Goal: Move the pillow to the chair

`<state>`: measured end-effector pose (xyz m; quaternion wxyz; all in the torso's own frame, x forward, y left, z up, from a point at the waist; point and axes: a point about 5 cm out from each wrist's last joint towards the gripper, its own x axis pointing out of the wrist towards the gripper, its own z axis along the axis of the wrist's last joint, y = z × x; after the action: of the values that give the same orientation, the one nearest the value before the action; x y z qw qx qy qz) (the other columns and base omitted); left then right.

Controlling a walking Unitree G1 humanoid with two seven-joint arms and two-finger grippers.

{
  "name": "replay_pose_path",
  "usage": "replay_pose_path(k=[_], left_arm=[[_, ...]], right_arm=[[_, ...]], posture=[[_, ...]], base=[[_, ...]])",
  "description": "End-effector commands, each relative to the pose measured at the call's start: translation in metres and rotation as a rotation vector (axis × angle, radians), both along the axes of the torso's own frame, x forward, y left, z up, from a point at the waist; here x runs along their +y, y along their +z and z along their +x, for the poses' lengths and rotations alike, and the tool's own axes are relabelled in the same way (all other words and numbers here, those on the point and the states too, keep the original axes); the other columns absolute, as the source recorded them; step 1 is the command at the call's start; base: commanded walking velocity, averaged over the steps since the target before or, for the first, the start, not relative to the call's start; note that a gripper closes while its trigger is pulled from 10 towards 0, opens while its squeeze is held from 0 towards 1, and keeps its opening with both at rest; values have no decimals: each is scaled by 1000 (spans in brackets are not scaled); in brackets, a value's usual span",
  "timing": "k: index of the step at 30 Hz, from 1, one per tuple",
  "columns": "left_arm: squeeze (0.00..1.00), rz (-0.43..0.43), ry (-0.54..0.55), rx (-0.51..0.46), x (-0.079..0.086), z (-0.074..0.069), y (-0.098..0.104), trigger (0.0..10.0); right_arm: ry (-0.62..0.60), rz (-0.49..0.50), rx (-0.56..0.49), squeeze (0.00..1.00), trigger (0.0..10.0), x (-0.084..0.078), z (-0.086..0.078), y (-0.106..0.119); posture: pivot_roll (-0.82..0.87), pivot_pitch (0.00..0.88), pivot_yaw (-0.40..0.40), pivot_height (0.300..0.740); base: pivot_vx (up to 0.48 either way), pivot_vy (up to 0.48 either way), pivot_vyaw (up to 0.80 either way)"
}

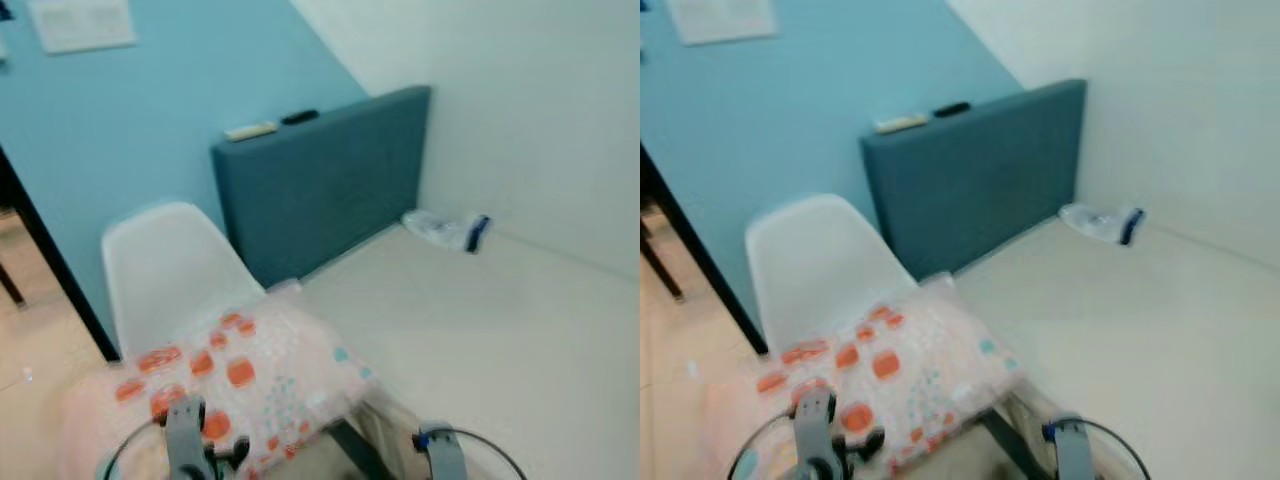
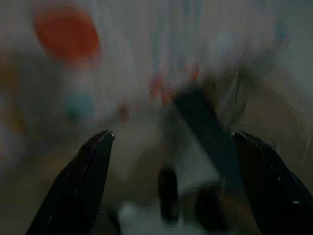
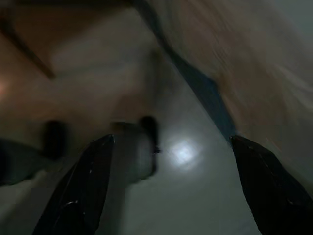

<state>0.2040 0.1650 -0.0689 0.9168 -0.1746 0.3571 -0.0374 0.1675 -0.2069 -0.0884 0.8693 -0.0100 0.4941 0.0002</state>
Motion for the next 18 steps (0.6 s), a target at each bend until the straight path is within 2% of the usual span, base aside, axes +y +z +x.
replay_pose_path(k=[1, 9, 18], left_arm=[[0, 13, -10, 25, 3, -4, -2, 10000], [0, 19, -17, 26, 2, -3, -2, 10000], [0, 60, -27, 22, 4, -2, -2, 10000]], right_arm=[[-22, 14, -9, 0, 10000, 3, 3, 1], [-32, 12, -3, 0, 10000, 4, 3, 0], [-30, -3, 5, 0, 10000, 3, 3, 0]], posture=[[-15, 0, -5, 740], [-16, 0, -2, 740], [-16, 0, -2, 740]], base=[[-334, 0, -750], [-308, 0, -755], [0, 0, -753]])
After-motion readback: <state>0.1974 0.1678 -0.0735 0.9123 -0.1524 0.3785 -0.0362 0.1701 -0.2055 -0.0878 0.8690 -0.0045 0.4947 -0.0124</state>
